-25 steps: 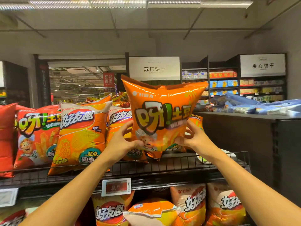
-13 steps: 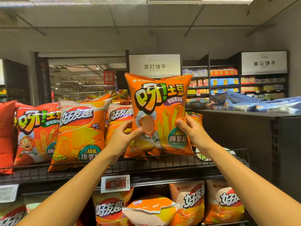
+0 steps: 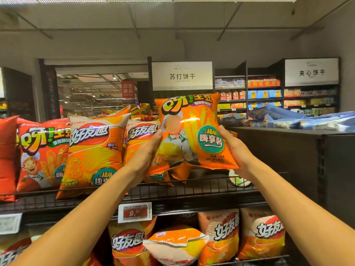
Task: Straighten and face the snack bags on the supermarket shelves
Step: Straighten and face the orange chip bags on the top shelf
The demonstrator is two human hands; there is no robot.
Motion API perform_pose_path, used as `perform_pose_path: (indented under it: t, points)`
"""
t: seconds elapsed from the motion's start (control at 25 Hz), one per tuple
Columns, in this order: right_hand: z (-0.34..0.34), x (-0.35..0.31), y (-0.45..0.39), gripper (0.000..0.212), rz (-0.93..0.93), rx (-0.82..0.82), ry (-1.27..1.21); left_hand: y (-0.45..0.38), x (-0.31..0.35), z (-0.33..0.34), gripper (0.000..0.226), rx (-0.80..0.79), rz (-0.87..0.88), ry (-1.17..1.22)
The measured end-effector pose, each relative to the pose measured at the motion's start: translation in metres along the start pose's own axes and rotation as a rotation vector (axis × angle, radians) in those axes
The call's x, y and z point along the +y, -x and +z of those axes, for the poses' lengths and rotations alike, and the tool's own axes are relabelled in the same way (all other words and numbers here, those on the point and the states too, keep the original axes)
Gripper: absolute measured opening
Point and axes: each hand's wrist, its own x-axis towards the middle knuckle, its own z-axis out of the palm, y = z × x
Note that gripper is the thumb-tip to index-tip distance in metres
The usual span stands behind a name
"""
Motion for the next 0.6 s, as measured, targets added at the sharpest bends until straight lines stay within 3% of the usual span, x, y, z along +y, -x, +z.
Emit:
perform_pose_path:
  t: [0.24,0.6]
  points:
    - [-0.008,-0.011,0.003,0.057,0.116,0.035,-0.006,0.001,0.019,0.002,0.046,-0.014,-0.056,-0.036]
    - [-0.006,-0.018,0.012,0.056,0.124,0.077,0.003,0.007,0.027,0.008,0.053,0.051,-0.054,-0.089]
